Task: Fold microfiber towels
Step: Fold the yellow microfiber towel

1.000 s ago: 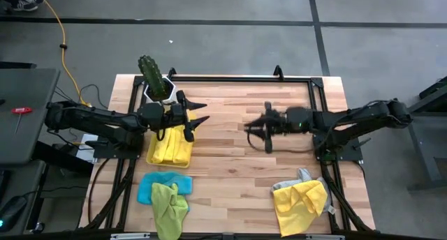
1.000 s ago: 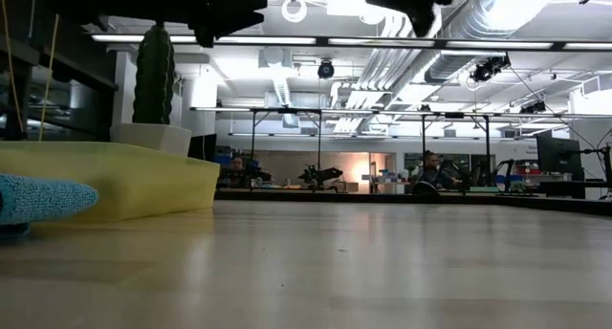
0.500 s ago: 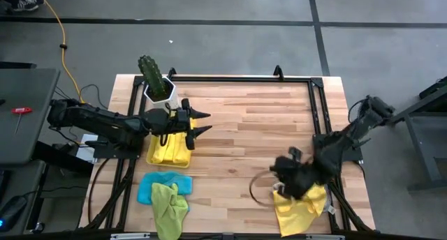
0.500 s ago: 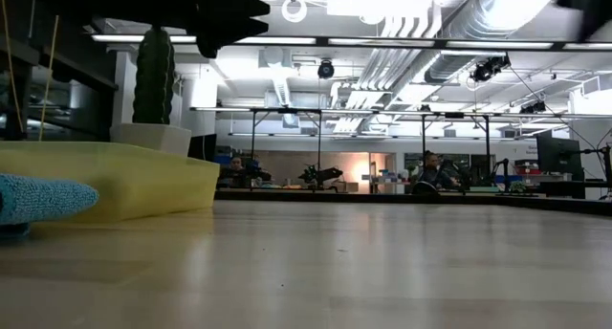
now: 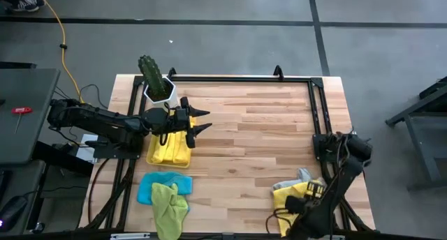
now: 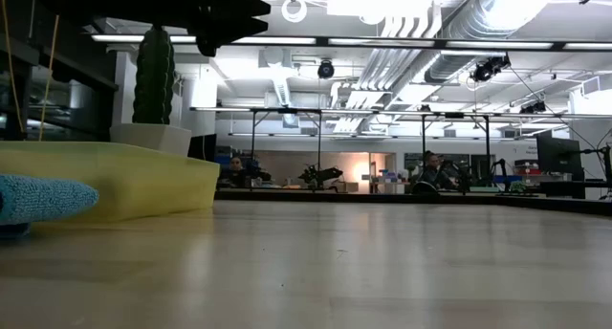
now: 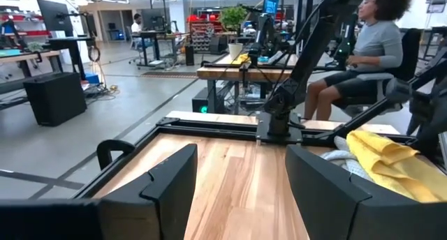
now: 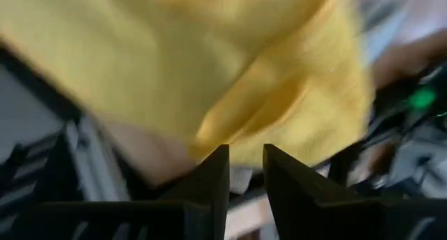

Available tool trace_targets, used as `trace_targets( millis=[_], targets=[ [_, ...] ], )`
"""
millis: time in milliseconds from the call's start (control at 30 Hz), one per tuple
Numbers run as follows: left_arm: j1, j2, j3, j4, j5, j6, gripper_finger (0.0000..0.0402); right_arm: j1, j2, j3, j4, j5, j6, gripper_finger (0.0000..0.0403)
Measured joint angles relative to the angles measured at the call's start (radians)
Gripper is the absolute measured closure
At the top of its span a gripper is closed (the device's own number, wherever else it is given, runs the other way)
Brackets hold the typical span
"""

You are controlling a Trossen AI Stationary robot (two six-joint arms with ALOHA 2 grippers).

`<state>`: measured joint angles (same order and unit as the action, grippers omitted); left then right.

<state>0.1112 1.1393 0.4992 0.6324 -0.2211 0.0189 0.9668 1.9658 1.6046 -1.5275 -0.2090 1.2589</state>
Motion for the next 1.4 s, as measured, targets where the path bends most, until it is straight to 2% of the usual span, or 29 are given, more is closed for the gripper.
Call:
trace_targets(
  millis=[67, 133, 233, 367, 600, 700, 900, 1100, 1400],
  targets=[
    [0.0, 0.0, 0.0, 0.0, 0.0, 0.002, 0.0193, -0.003, 0.012, -0.026, 0.009, -0.103, 0.024, 0.0324],
    [0.0, 0.0, 0.0, 0.001, 0.0, 0.003, 0.0193, -0.004, 0.013, -0.051, 0.024, -0.15, 0.053, 0.0324],
    [0.0, 0.0, 0.0, 0.0, -0.001, 0.014, 0.0192, -0.004, 0.01, -0.065, 0.067, -0.152, 0.093, 0.0316],
    [0.0, 0.0, 0.0, 0.0, -0.002, 0.019, 0.0192, -0.01, 0.01, -0.065, 0.157, -0.135, 0.137, 0.0286],
    [0.0, 0.0, 0.0, -0.002, -0.003, 0.018, 0.0192, -0.018, 0.011, -0.065, 0.153, -0.142, 0.173, 0.0214],
    [-0.001, 0.0, 0.0, -0.002, -0.003, 0.018, 0.0194, -0.026, 0.017, -0.083, 0.16, -0.153, 0.166, 0.0196],
    [-0.001, 0.0, 0.0, -0.007, -0.003, 0.018, 0.0194, -0.049, 0.019, -0.215, 0.302, -0.281, 0.164, 0.0192],
    [0.0, 0.0, 0.0, -0.006, -0.003, 0.018, 0.0193, -0.051, 0.019, -0.262, 0.299, -0.281, 0.194, 0.0192],
    [0.0, 0.0, 0.0, -0.005, -0.003, 0.019, 0.0192, -0.088, 0.019, -0.229, 0.237, -0.259, 0.215, 0.0203]
  ],
)
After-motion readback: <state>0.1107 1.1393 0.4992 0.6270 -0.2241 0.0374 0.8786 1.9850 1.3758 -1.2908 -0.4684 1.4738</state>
